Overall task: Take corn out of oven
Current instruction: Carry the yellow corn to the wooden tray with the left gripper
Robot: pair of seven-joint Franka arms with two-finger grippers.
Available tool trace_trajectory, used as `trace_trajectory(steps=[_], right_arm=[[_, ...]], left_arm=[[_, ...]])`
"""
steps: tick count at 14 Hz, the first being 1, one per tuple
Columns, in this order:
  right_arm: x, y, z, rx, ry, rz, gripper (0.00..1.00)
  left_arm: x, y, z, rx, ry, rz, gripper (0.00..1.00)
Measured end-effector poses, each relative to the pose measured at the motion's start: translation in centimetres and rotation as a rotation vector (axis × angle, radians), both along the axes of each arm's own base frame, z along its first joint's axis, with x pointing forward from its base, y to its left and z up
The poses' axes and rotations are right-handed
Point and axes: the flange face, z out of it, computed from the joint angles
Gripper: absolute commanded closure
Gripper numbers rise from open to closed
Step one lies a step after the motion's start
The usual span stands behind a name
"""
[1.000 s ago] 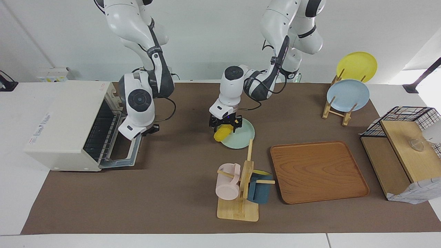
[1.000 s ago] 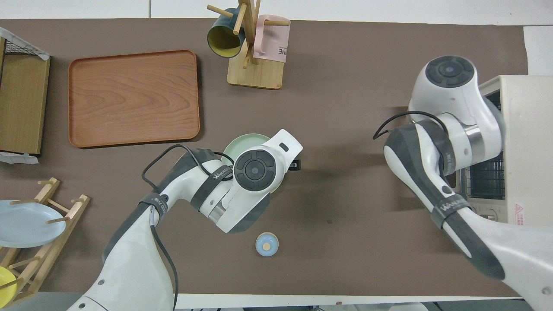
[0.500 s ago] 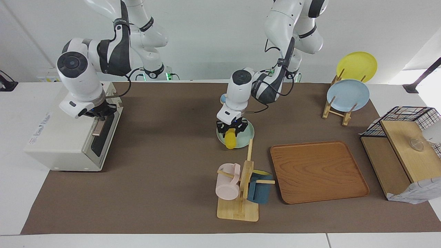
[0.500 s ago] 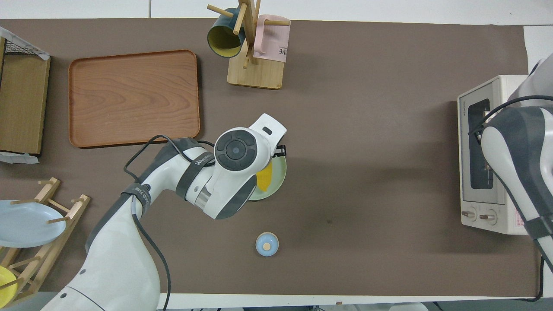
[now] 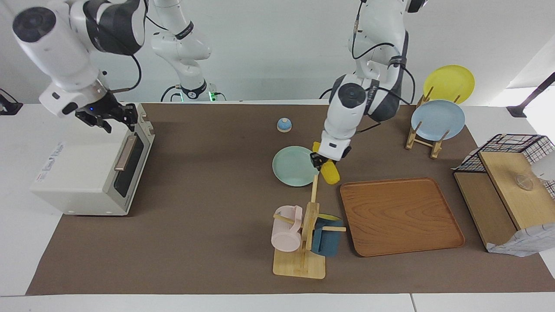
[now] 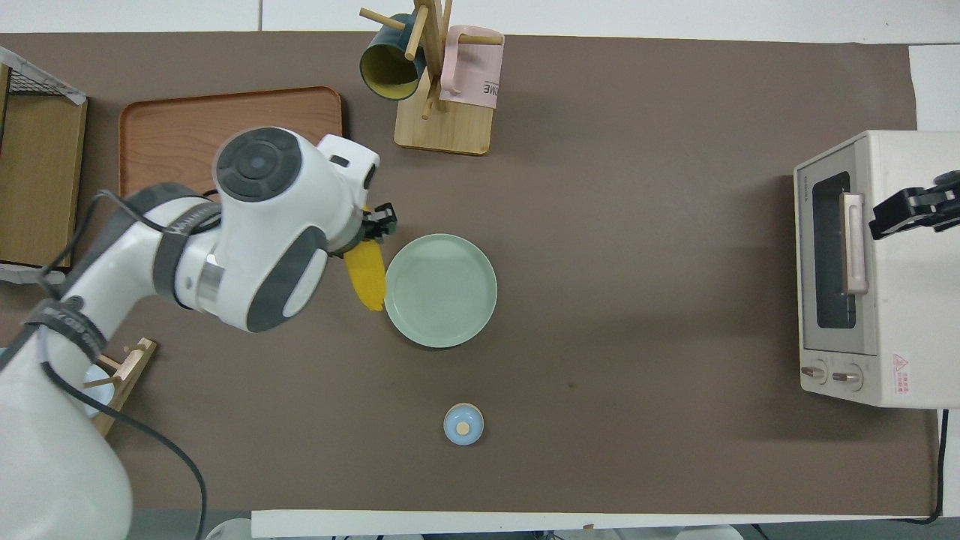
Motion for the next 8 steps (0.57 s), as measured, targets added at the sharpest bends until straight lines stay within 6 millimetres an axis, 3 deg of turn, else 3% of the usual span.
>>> trace_trajectory(steps=[2,4,6,8], right_arm=[[-1.0,0.0,4.6,0.009,-0.048,-0.007,0.0],[-1.6,0.1,7.2,-0.001,-0.078,-0.013,0.0],[-1.5,0.6,6.9,-0.023,-0.062,-0.022,0.0],[-1.2,1.6,6.3,-0.028,-0.044,-0.012,0.0]], left_arm=[[4.7,9.0,0.5,0.007,-0.022,0.03,1.0],[8.6,15.7,1.0,0.008,-0.053,-0.12,1.0],[11.2,18.8,0.2,0.016,-0.062,-0.184,1.0],[12.7,18.3,-2.2,0.019,-0.058,-0.207,0.97]])
